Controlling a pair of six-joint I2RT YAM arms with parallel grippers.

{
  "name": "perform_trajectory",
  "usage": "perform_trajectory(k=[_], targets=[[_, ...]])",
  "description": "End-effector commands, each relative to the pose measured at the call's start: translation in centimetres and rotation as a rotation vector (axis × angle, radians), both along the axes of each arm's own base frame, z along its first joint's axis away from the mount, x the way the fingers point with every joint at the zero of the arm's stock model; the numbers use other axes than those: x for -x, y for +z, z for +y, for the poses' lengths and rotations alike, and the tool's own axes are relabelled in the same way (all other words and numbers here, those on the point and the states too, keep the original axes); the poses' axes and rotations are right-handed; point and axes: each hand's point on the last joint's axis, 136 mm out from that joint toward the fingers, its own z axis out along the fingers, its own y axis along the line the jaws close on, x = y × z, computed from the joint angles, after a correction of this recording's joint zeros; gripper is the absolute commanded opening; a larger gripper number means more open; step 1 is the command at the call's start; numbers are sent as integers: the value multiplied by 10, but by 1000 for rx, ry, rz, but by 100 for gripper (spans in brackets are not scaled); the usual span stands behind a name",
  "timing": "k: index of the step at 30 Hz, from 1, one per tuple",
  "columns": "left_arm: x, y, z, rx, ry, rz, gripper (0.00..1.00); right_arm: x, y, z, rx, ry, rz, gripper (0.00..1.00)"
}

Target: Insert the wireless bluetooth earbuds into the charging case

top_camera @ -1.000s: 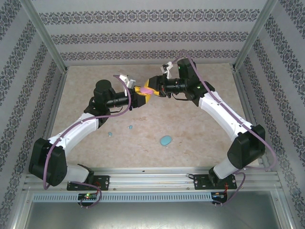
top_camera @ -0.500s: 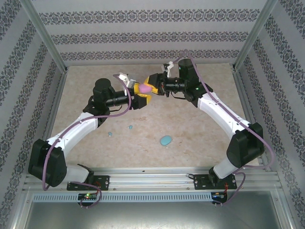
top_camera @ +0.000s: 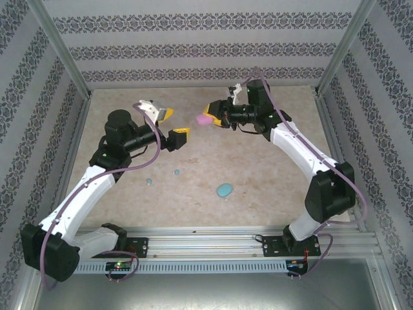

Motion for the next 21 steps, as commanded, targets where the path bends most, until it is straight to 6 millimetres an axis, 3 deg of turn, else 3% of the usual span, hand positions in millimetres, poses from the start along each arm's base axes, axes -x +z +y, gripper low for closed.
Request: perform_trajectory(k=[1, 6, 11, 16, 21], targets=[[-7, -16, 27, -47, 135, 84, 100, -21, -32, 3, 76, -1, -23, 12], [-11, -36, 44, 39, 197, 276, 100, -61, -78, 15, 125, 11, -35, 14], [-13, -67, 49, 104, 203, 441, 100, -102, -142, 23, 182, -9, -6, 14], [-15, -115, 65, 63, 312, 642, 100, -114, -189, 30, 235, 0, 47, 15], [-6, -139, 64, 1, 284, 701, 100, -111, -211, 19, 348, 4, 78, 28]])
